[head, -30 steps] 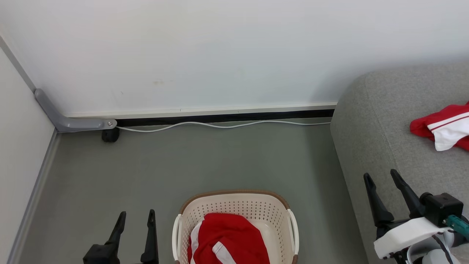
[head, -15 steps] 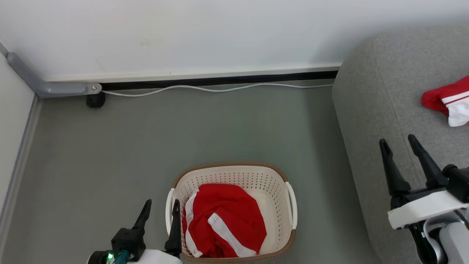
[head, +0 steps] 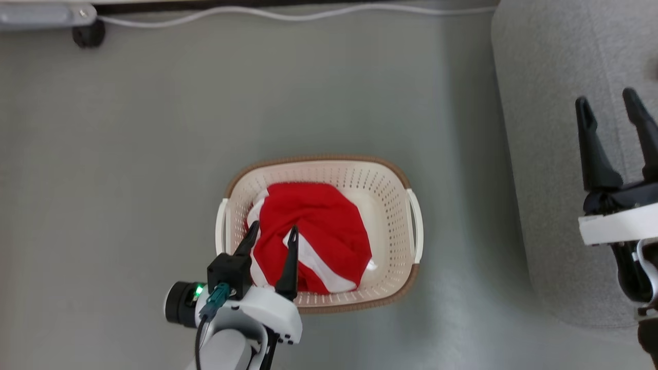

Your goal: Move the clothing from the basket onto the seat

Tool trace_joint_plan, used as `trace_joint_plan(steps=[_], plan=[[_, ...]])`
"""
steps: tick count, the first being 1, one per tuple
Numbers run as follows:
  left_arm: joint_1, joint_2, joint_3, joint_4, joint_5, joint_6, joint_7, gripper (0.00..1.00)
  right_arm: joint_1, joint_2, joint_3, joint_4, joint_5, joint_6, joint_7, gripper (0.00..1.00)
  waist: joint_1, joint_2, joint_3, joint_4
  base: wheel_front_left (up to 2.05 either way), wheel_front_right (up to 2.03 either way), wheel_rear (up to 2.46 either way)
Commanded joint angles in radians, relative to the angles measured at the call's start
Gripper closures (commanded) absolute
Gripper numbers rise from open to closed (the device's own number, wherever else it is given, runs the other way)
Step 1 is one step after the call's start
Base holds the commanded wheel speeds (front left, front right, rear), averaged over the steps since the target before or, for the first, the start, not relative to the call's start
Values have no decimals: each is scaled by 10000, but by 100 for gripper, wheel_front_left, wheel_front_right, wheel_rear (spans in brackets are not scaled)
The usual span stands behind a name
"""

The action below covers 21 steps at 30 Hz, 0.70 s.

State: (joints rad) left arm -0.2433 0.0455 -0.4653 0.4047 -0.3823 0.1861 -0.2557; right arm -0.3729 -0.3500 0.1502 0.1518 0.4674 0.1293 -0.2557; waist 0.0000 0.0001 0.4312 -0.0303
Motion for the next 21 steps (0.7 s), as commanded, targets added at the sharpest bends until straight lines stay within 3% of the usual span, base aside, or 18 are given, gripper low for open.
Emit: trace_joint_plan(steps=[1, 21], plan=[[-578, 47, -54, 114, -189, 165, -61, 0, -246, -285, 134, -407, 131, 14, -61, 0, 0, -1, 981, -84, 0, 0, 0], [-4336, 47, -2569, 3875, -2420, 121, -61, 0, -1630, -686, 276, -1406, 605, 14, -61, 0, 0, -1, 3900, -770, 0, 0, 0]])
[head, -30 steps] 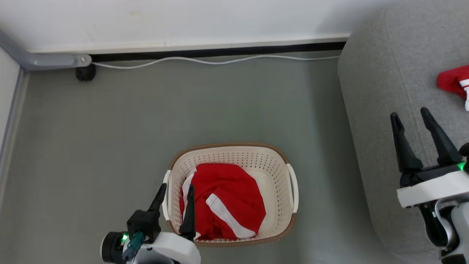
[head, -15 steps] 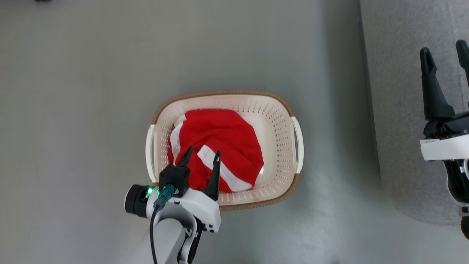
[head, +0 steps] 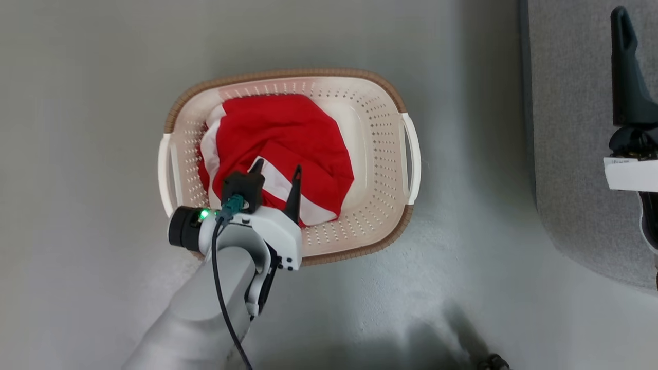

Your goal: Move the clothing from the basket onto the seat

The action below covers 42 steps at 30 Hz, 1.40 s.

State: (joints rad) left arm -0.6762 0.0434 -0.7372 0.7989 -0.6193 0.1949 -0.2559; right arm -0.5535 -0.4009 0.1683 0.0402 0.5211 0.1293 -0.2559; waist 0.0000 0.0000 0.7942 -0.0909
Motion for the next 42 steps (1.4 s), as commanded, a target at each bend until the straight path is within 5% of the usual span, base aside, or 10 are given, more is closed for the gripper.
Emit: trace_joint_plan(steps=[1, 11, 23, 35, 36, 37, 38, 42], plan=[[-163, 68, 4, 189, -194, 20, -59, 0, 118, -176, 102, -316, 83, 14, -59, 0, 0, 0, 375, -199, 0, 0, 0], [-1775, 68, -1383, 2258, -1470, 94, -47, 0, -475, -57, 414, -874, 108, 14, -59, 0, 0, 0, 1405, -643, 0, 0, 0], [-3225, 68, -2317, 3906, -2249, 866, 945, 0, -666, -49, 465, -1460, 78, 14, -59, 0, 0, 0, 2208, -951, 0, 0, 0], [-3380, 68, -3011, 3936, -2688, 1339, 1946, 0, -741, 22, 492, -1593, 65, 14, -59, 0, 0, 0, 2307, -972, 0, 0, 0], [-3374, 68, -3064, 3902, -2737, 1341, 1982, 12, -755, 30, 493, -1600, 71, 14, -59, 0, 0, 0, 2302, -978, 0, 0, 0], [-3366, 68, -3143, 3870, -2772, 1329, 2039, 63, -767, 39, 492, -1602, 72, 14, -59, 0, 0, 0, 2290, -984, 0, 0, 0], [-3361, 68, -3229, 3815, -2803, 1286, 2078, 100, -779, 48, 488, -1596, 72, 14, -59, 0, 0, 0, 2272, -988, 0, 0, 0], [-3312, 68, -3508, 3642, -2950, 1168, 2000, 100, -788, 115, 471, -1499, 89, 14, -59, 0, 0, 0, 2093, -1008, 0, 0, 0]])
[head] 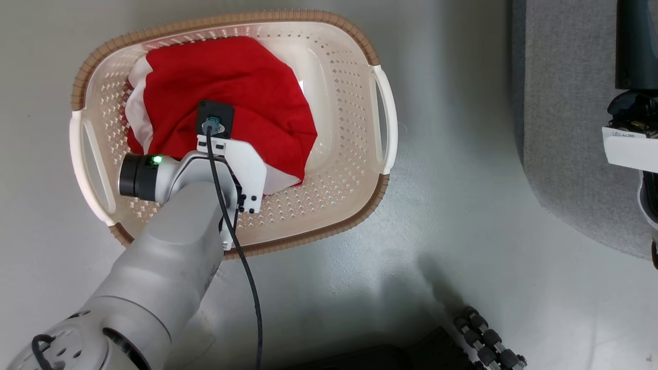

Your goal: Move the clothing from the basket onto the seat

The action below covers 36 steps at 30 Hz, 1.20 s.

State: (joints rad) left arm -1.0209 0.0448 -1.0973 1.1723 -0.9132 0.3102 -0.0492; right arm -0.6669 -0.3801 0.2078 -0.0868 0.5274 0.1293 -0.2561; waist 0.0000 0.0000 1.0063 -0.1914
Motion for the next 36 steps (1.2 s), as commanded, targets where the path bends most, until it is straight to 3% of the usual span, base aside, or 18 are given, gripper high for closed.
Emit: trace_joint_plan(steps=[1, 24, 32, 36], plan=[[171, 54, 34, -142, -65, -4, -92, 100, 358, -70, 84, -192, 30, 14, -57, 0, 0, 0, -104, -12, 0, 0, 0], [1691, 54, -623, -1094, -1533, -617, -2052, 100, 1222, 170, 484, 1240, -154, 14, -57, 0, 0, 0, -3547, 273, 0, 0, 0], [2242, 54, 134, -1739, -1083, -637, -2121, 100, 1778, 242, 509, 1780, -286, 14, -57, 0, 0, 0, -4809, 548, 0, 0, 0], [2961, 54, 1158, -2336, -24, -732, -2123, 100, 2236, 428, 497, 2244, -438, 14, -57, 0, 0, 0, -5729, 734, 0, 0, 0]])
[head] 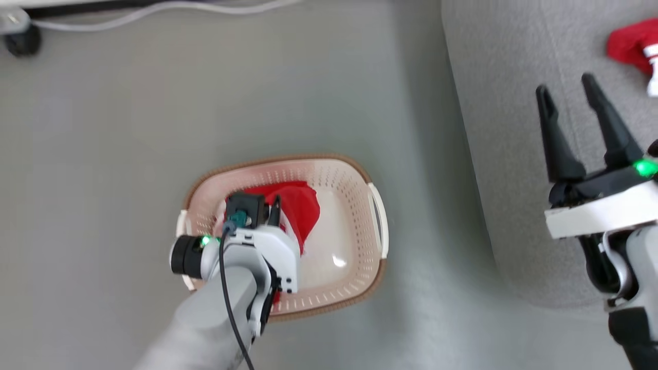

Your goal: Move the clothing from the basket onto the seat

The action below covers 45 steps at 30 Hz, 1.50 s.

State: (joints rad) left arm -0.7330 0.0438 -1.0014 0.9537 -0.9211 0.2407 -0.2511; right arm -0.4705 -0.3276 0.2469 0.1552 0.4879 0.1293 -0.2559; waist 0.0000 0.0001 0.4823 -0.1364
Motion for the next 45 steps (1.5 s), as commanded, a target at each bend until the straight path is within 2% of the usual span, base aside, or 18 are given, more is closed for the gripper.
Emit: trace_joint_plan(steps=[1, 10, 22, 35, 45], plan=[[236, 64, 432, -275, 300, -74, -105, 100, 360, -57, 113, -81, -76, 14, -59, 0, 0, -1, -666, 216, 0, 0, 0], [1457, 64, 2533, -1593, 2469, -504, -106, 100, 1173, 318, 112, 734, -314, 14, -59, 0, 0, -1, -2031, 474, 0, 0, 0], [2155, 72, 4402, -3455, 4532, -1127, -106, 100, 1794, 795, 108, 1508, -633, 14, -59, 0, 0, -1, -3320, 670, 0, 0, 0], [1790, 269, 5214, -5105, 5565, -1751, -106, 100, 2243, 1070, -12, 1802, -895, 14, -59, 0, 0, -1, -4000, 615, 0, 0, 0], [872, 425, 5414, -5962, 5819, -1864, -106, 100, 2440, 1209, 51, 1897, -964, 14, -59, 0, 0, -1, -4083, 550, 0, 0, 0]])
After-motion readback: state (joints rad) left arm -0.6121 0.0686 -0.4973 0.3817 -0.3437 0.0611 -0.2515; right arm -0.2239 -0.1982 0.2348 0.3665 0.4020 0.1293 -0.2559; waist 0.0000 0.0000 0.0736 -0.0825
